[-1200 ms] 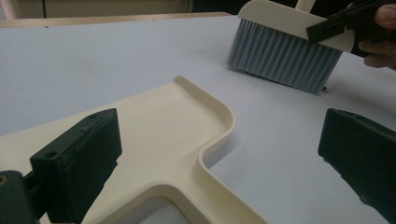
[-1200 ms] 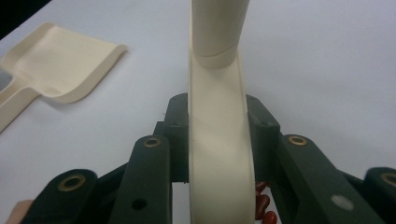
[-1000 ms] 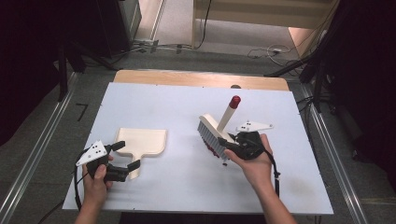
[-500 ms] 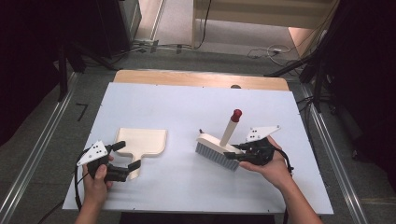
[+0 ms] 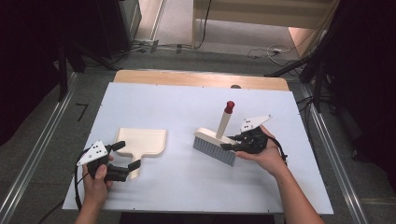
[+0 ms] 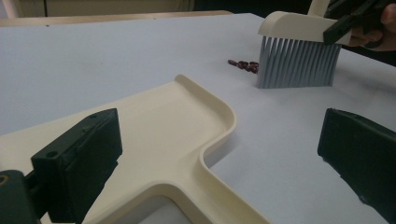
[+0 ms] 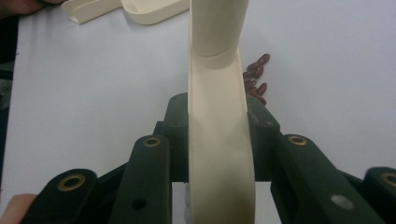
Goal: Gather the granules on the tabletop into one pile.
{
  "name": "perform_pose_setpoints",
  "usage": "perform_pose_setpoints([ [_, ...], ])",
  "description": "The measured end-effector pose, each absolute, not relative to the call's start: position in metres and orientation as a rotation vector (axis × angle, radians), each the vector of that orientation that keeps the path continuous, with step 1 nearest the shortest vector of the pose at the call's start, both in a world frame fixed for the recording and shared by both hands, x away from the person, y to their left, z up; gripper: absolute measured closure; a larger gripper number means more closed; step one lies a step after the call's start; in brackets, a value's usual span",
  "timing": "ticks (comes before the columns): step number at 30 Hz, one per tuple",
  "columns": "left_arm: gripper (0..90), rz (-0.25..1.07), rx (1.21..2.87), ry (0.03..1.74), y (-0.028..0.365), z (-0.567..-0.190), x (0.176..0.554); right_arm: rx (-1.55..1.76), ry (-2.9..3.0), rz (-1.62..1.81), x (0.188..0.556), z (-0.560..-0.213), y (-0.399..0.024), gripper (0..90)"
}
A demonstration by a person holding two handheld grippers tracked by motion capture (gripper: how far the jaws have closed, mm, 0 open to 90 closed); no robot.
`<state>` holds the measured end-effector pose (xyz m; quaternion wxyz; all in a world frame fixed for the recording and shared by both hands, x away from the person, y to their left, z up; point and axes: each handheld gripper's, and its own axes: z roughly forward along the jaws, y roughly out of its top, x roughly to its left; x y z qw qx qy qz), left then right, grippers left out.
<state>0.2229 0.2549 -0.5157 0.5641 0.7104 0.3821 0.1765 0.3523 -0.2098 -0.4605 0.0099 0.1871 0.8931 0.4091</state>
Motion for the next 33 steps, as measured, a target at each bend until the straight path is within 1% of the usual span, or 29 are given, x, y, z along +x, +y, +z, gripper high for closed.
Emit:
perform_pose_setpoints([
  [9, 0.2, 0.420, 1.670, 0.901, 0.255, -0.516, 0.223, 0.566, 2.759, 1.264, 0.356, -0.449, -0.208, 65.9],
  [18, 0.2, 0.413, 1.663, 0.911, 0.256, -0.515, 0.223, 0.611, 2.666, 1.304, 0.341, -0.427, -0.219, 65.9],
  [25, 0.2, 0.436, 1.678, 0.924, 0.256, -0.511, 0.223, 0.767, 2.526, 1.362, 0.325, -0.420, -0.240, 65.9],
  [33, 0.2, 0.444, 1.648, 0.964, 0.254, -0.495, 0.220, 0.997, 2.286, 1.398, 0.311, -0.426, -0.275, 65.9],
])
